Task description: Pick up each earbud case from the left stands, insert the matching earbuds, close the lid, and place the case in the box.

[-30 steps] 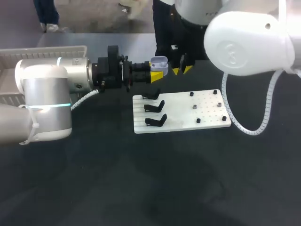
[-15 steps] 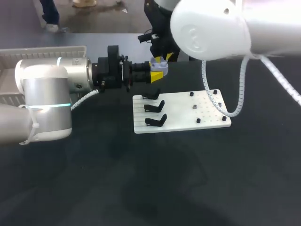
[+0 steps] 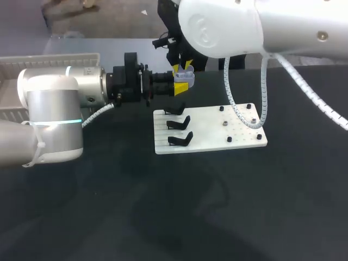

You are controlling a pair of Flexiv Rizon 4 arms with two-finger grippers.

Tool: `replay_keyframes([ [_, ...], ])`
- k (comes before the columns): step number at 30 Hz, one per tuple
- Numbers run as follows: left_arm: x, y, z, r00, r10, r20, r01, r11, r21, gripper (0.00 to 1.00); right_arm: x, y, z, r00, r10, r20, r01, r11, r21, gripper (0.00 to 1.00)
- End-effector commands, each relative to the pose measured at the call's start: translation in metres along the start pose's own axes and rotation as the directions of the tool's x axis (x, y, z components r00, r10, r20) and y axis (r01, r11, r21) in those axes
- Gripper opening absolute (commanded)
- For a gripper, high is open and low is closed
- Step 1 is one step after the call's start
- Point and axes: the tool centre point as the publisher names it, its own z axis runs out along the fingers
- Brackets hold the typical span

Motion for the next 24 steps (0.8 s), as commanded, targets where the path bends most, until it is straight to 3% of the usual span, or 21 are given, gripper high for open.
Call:
replay_keyframes([
  [1, 0.0008, -0.0012, 0.0002, 1.0, 0.004, 0.004, -0.004, 1.0, -0.006, 0.0, 0.0019, -0.002, 0.0039, 1.0, 0.001, -0.004, -0.001, 1.0, -0.012, 0.0],
  [24, 0.0008, -0.0012, 0.0002, 1.0, 0.004, 0.004, -0.004, 1.0, -0.006, 0.0, 0.0052, -0.0079, 0.0111, 0.999, -0.039, -0.024, 0.038, 0.999, -0.02, 0.0],
])
